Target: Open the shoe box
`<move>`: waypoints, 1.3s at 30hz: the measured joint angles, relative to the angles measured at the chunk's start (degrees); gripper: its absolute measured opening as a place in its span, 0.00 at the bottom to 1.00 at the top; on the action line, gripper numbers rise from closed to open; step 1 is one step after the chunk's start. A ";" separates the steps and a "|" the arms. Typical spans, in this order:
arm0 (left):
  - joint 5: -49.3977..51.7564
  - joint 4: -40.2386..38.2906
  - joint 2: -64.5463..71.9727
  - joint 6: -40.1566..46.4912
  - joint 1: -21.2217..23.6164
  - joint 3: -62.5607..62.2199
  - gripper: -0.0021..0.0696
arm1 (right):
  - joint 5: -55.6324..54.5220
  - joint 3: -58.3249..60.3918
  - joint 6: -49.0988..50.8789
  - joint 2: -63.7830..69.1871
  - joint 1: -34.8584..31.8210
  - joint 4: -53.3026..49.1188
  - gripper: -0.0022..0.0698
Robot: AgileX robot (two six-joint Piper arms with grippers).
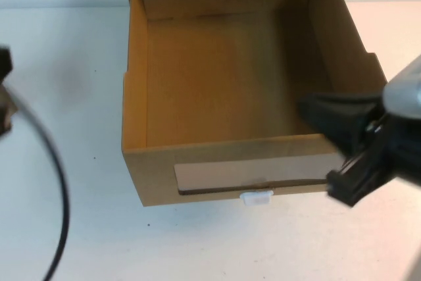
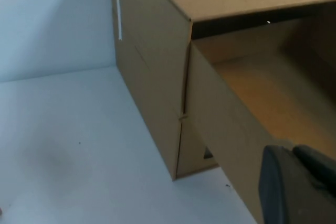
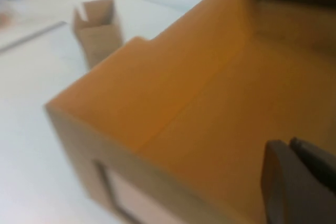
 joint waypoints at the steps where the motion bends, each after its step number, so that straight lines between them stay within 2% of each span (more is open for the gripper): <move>1: -1.15 0.00 -2.19 -0.27 0.00 2.45 0.03 | 2.24 -1.30 -0.97 -0.68 0.00 -1.20 0.00; 10: -3.14 0.74 -20.27 -1.98 0.00 19.62 0.03 | 14.49 -3.74 -2.17 -8.75 0.00 -7.87 0.00; 20: -3.70 1.50 -34.19 -3.28 0.00 29.78 0.03 | 22.86 -3.74 2.90 -19.11 0.00 -14.72 0.00; 27: -3.81 1.74 -36.61 -4.16 0.00 34.65 0.03 | 26.38 -4.07 3.04 -25.62 0.00 -16.13 0.00; 32: -2.14 1.74 -36.61 -4.38 0.00 35.56 0.03 | 30.91 -4.07 3.04 -26.15 0.00 -16.89 0.00; 39: 1.94 1.74 -36.61 -4.38 0.00 35.58 0.03 | 31.58 -4.07 3.04 -26.15 0.00 -20.54 0.00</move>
